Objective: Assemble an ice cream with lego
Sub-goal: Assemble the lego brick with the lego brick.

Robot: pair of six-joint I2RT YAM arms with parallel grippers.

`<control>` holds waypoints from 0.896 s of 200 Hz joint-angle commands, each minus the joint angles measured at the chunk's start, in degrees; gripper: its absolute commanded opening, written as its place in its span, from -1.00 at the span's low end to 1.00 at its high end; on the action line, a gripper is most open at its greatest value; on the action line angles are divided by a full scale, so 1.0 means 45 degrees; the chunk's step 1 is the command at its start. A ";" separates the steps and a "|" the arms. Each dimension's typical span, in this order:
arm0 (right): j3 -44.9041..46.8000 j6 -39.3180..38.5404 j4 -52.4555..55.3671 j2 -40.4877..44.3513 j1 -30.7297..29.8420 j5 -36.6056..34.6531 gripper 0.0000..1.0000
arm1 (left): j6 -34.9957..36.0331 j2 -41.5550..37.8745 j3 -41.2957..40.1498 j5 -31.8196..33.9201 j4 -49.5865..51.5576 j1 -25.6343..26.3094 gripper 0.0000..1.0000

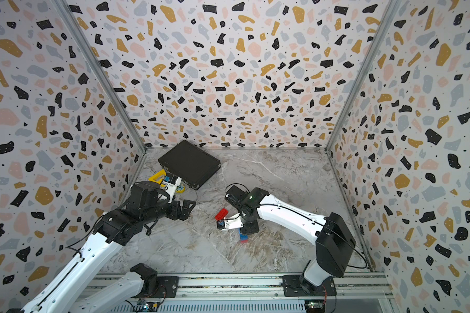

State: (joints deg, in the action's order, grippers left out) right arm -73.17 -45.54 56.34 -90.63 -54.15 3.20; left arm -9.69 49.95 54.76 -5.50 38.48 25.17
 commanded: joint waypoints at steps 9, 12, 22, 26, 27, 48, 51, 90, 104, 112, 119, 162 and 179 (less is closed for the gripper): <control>0.0096 0.0475 0.0060 -0.0199 -0.0233 0.0147 -0.73 | -0.0050 -0.0017 -0.0188 -0.0118 -0.0445 -0.0105 0.99; 0.0098 0.0503 0.0069 -0.0225 -0.0232 0.0148 -0.73 | -0.0053 -0.0008 -0.0181 -0.0120 -0.0445 -0.0105 0.99; 0.0121 0.0635 0.0059 -0.0325 -0.0252 0.0129 -0.72 | -0.0043 -0.0012 -0.0216 -0.0127 -0.0445 -0.0122 0.99; 0.0154 0.0663 0.0052 -0.0362 -0.0275 0.0100 -0.72 | -0.0050 -0.0020 -0.0216 -0.0126 -0.0445 -0.0124 0.99; 0.0160 0.0675 0.0046 -0.0365 -0.0283 0.0095 -0.72 | -0.0051 -0.0023 -0.0216 -0.0136 -0.0445 -0.0124 0.99; 0.0317 0.0763 -0.0065 -0.0463 -0.0349 0.0022 -0.72 | -0.0043 -0.0011 -0.0230 -0.0145 -0.0455 -0.0144 0.99; 0.0321 0.0781 -0.0086 -0.0465 -0.0364 0.0030 -0.72 | -0.0052 -0.0008 -0.0235 -0.0146 -0.0464 -0.0144 0.99; 0.0400 0.0896 -0.0207 -0.0539 -0.0427 -0.0018 -0.72 | -0.0016 -0.0001 -0.0255 -0.0160 -0.0485 -0.0163 0.99; 0.0400 0.0920 -0.0231 -0.0582 -0.0465 -0.0029 -0.72 | -0.0019 0.0011 -0.0255 -0.0175 -0.0485 -0.0181 0.99; 0.0400 0.0940 -0.0246 -0.0612 -0.0496 -0.0051 -0.71 | -0.0033 -0.0005 -0.0250 -0.0191 -0.0485 -0.0183 0.99; 0.0390 0.0957 -0.0245 -0.0639 -0.0487 -0.0047 -0.71 | -0.0033 0.0007 -0.0263 -0.0185 -0.0485 -0.0183 0.99; 0.0380 0.1038 -0.0291 -0.0815 -0.0559 -0.0160 -0.71 | -0.0011 0.0002 -0.0275 -0.0194 -0.0493 -0.0202 0.99; 0.0379 0.1052 -0.0311 -0.0890 -0.0574 -0.0221 -0.71 | 0.0011 0.0010 -0.0260 -0.0204 -0.0485 -0.0193 0.99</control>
State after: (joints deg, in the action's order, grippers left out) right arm -71.70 -41.43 54.24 -94.39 -56.38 2.96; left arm -9.72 50.13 54.35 -5.54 38.26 24.75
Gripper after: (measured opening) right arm 0.319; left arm 0.995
